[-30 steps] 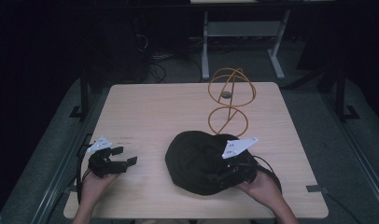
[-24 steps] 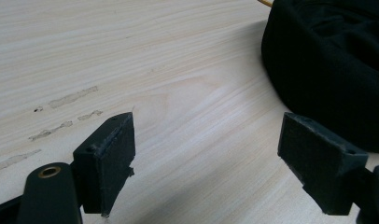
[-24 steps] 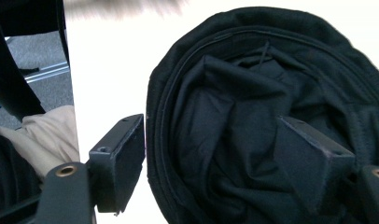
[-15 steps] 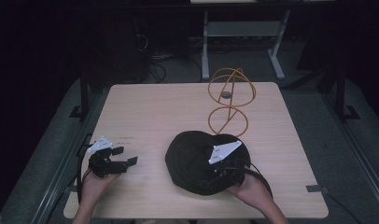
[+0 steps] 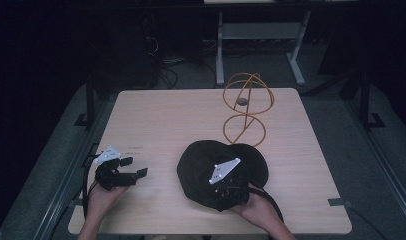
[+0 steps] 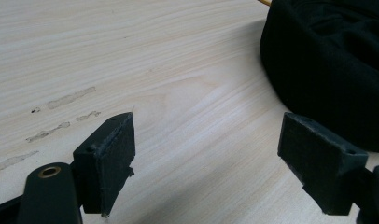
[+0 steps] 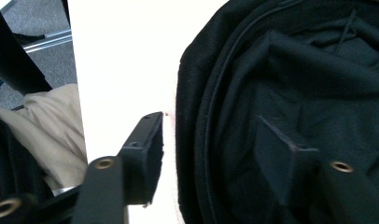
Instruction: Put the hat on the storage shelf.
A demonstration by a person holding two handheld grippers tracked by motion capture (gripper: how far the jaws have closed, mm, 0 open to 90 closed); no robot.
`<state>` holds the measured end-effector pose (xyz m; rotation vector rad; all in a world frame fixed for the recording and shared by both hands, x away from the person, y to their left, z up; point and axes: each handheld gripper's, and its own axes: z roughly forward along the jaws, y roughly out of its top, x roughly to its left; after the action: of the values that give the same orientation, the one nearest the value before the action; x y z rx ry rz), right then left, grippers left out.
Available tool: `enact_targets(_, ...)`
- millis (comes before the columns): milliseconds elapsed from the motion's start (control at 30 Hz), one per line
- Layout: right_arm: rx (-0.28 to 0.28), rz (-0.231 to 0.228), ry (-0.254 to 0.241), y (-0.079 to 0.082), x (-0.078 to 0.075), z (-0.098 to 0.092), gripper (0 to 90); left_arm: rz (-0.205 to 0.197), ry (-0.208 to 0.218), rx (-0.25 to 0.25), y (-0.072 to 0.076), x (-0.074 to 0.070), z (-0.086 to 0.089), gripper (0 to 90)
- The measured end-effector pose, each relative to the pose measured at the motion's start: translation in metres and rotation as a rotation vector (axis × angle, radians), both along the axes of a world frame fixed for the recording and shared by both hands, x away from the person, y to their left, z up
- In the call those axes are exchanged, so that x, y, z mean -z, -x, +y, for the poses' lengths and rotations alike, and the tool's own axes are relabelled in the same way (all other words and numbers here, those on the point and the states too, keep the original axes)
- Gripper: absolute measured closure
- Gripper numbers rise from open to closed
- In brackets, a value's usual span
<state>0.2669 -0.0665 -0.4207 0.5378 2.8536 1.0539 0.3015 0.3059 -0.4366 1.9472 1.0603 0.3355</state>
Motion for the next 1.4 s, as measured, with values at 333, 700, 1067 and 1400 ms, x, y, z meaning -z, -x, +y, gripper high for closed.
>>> enact_targets(333, -0.011, -0.005, 0.055, 0.003, 0.007, 0.008, 63.1, 0.001, -0.003, 0.003, 0.0, 0.0, 0.0, 18.8)
enact_targets(700, -0.029, -0.005, 0.097, 0.006, 0.013, 0.015, 72.7, 0.002, -0.005, 0.005, -0.001, 0.0, -0.001, 18.9)
enact_targets(1067, -0.046, -0.031, 0.102, 0.007, 0.01, 0.013, 77.0, 0.002, -0.004, 0.01, -0.001, 0.0, -0.001, 19.0)
enact_targets(1400, -0.037, -0.053, 0.056, 0.008, -0.002, 0.005, 77.4, -0.001, 0.002, 0.022, -0.001, 0.001, -0.003, 18.9)
